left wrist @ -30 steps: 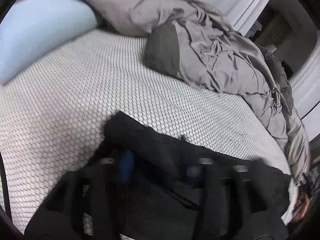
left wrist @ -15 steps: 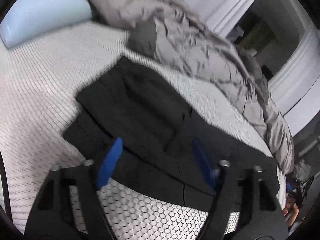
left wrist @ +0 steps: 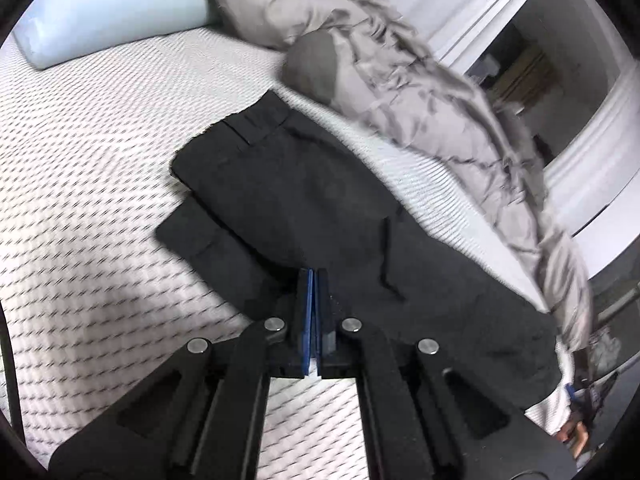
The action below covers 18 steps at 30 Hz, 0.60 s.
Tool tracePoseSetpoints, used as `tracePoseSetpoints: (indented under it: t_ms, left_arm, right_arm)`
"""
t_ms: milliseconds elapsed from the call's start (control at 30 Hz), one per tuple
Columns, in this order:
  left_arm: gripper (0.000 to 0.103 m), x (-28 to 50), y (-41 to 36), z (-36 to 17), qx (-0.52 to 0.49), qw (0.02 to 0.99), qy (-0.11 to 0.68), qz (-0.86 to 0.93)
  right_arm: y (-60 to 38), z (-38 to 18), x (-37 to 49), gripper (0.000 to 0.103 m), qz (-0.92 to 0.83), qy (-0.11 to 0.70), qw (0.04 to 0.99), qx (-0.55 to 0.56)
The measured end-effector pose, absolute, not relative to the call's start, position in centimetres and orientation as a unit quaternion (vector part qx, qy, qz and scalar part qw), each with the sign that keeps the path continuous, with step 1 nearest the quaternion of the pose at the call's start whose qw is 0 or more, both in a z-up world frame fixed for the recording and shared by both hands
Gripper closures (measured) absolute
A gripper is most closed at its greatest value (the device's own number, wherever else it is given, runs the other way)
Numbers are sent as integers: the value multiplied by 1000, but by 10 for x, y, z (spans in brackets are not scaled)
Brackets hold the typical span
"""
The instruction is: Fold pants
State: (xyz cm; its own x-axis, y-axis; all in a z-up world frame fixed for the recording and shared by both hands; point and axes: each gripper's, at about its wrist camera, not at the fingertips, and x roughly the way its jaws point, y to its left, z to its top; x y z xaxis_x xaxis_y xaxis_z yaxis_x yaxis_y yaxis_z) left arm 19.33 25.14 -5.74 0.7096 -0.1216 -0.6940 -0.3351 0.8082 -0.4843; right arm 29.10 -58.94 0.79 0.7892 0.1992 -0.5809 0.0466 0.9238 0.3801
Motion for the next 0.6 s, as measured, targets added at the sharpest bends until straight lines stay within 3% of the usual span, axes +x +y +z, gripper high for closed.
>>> tracePoseSetpoints:
  t_ms: [233,300,333,500,600]
  left_arm:
    - [102,165,269,-63,-333,859,384,65]
    - [89,164,273,-64,-353,851,384,59]
    - [77,165,274,-65,-365,848,380,57]
    - [69,179,264,-56,-367,856,360,50]
    - [64,213,259,-67,-377,840,388,53]
  right_arm:
    - [-595,10,284,13,36,327,923,201]
    - [-597,12,280,12,35,324,923,207]
    - [-597,14,279,12,35,322,923,209]
    - [-598,19,273,13,39,315,925,211]
    - [-598,19,271,12,44,314,924,214]
